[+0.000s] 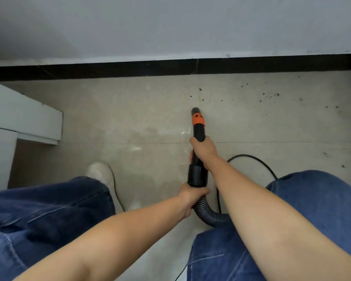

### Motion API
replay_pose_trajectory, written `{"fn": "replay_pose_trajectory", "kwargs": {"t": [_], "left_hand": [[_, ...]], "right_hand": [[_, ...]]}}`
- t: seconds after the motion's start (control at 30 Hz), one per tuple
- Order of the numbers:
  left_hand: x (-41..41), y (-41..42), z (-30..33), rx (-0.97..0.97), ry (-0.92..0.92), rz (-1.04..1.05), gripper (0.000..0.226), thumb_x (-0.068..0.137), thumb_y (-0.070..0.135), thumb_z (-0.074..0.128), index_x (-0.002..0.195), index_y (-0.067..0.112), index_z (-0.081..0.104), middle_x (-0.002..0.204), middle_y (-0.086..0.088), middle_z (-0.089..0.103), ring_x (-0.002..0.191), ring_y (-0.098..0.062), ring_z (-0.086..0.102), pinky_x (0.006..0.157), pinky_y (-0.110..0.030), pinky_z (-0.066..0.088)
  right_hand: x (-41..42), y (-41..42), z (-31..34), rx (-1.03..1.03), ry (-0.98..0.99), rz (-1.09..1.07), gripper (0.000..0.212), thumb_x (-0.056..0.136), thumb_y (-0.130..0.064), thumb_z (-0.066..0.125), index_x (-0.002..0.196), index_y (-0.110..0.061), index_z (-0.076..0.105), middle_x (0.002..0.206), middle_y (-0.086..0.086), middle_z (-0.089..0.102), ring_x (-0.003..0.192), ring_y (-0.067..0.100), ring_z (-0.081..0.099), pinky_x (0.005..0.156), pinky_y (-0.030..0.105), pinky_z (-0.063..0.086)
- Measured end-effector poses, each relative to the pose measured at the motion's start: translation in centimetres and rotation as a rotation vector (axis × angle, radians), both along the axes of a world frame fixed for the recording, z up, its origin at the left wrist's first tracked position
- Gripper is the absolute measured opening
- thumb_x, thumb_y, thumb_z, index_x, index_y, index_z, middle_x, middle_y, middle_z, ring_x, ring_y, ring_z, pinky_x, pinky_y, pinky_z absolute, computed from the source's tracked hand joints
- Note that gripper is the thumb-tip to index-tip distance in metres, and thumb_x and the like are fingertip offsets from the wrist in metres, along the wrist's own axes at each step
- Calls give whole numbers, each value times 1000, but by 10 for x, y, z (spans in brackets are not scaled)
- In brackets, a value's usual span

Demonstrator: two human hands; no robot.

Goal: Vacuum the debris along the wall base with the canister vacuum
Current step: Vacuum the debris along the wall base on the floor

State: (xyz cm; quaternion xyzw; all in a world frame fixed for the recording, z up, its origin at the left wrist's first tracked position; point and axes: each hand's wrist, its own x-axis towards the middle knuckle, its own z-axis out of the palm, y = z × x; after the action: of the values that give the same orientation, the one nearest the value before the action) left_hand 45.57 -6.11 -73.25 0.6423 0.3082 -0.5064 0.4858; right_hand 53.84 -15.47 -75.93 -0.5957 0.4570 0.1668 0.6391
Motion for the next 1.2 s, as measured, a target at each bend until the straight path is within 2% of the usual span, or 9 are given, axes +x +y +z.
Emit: {"fn": "replay_pose_trajectory", "kwargs": {"t": [0.1,0.23,0.37,0.53,0.63,0.77,0.87,0.97,1.2], "left_hand": [[9,0,-9,-24,-43,3,38,79,7,72,115,6,60,98,-11,63,90,-22,59,79,-30,49],[16,-7,-8,-39,-86,-70,30,78,6,72,105,12,59,90,-7,62,86,-20,58,75,-27,47],[20,-21,-10,-77,-147,-114,37,79,9,72,114,11,60,96,-6,63,88,-19,57,76,-26,46],[10,-9,-19,-29,-142,84,42,79,10,73,118,8,59,108,-10,67,95,-20,61,77,-27,47],[8,2,-25,12,-139,153,44,78,13,75,119,11,60,109,-9,69,98,-20,64,80,-28,51],[18,-2,-25,-11,-191,45,44,79,9,71,121,12,57,109,-10,67,95,-21,62,73,-25,47],[24,-17,-20,-21,-215,-48,44,79,9,68,121,13,55,110,-10,65,97,-23,61,78,-27,48],[35,-26,-19,-15,-240,-38,42,78,9,68,119,11,56,110,-12,66,100,-26,62,84,-32,49],[65,-16,-26,8,-289,23,41,79,11,68,118,8,57,108,-14,66,97,-27,62,81,-32,49]], "right_hand": [[7,-2,-3,-13,-20,-13,17,87,-18,55,100,-11,48,65,12,55,45,22,52,47,31,48],[8,-19,-4,-29,8,-102,22,86,-19,56,104,-9,49,63,12,56,46,23,53,52,34,52],[10,-38,-4,-50,17,-171,14,86,-16,56,96,-9,49,60,11,55,46,24,52,52,34,50],[25,-5,-8,-41,2,62,19,86,-16,58,100,-8,49,61,12,55,45,24,52,47,31,48],[27,15,-10,-13,-12,123,18,87,-19,59,98,-10,48,64,12,55,46,23,53,48,31,48],[24,-3,-10,-52,-3,-32,18,85,-18,58,98,-9,50,64,12,56,45,23,54,52,33,50],[23,-29,-6,-42,0,-166,10,86,-14,57,87,-10,48,60,11,53,44,23,50,49,31,48],[36,-37,-1,-35,-2,-160,10,88,-13,57,90,-9,48,59,10,53,45,22,49,49,31,48],[74,-21,-4,-9,-29,-86,19,86,-15,58,100,-7,48,58,11,54,46,23,52,56,37,52]]}}
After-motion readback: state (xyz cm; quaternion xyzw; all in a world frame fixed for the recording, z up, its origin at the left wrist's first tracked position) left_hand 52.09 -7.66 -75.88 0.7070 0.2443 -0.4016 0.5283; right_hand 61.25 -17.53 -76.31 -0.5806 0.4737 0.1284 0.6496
